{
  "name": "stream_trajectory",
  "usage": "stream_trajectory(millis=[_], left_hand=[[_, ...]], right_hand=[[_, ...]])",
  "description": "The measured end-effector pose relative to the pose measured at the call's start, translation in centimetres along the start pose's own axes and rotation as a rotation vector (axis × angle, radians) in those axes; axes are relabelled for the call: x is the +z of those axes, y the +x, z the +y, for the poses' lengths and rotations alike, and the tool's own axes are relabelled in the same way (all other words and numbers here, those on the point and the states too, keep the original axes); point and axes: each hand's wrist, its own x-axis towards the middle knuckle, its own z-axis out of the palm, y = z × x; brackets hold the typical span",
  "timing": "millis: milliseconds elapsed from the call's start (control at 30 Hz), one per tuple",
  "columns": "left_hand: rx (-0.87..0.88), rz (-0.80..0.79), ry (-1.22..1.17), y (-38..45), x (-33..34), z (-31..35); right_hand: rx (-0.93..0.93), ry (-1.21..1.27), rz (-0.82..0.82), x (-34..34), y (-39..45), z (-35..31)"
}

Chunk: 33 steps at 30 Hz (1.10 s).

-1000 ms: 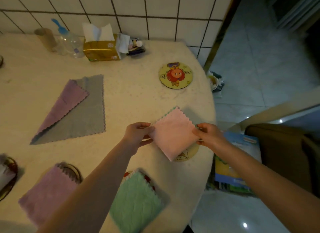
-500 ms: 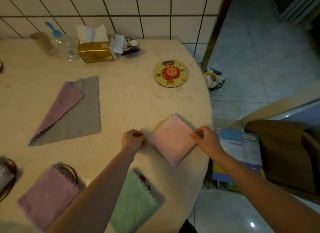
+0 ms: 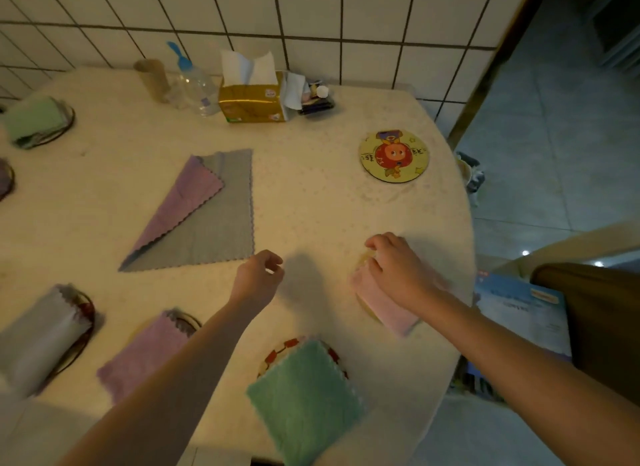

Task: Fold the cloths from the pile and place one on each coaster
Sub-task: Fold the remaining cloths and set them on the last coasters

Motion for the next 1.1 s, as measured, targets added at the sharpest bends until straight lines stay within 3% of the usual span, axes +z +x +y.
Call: stream_trajectory(millis=[200,433,633,800,900,1000,1100], left_hand=[[0.239,-0.026,0.438,3.1,-6.6,-7.5],[0.448,-0.089,0.717,8.8,-13.3,-14.6],[0.612,-0.126,0.944,13.0,-16.1,-17.9],[0.450,-0.040,0.983,14.4,-18.8,-19.0],[0.238,0.010,0.839,15.2,-20.4,-20.8],[0.133,0.058,0.783,15.3,-22.0,-22.7],[0.366,0.027,0.839,14.6,-22.7,-23.4]], right_hand=[[-0.169,-0.077,-0.155,5.0,3.9,-8.5],[-0.379,-0.300,-0.254,10.5,8.1,-17.6],[-0.422,-0.476,-0.278,14.1,11.1,-19.7],[-0.455,-0.611,-0.222,14.0,11.9,-20.7],[-0.480,-0.636,-0.253,13.9,12.1,-20.6],[-0.489,-0.675,-0.266,13.5,12.2,-20.8],[-0.491,-0.698,-0.263,13.0,12.2,-21.0]])
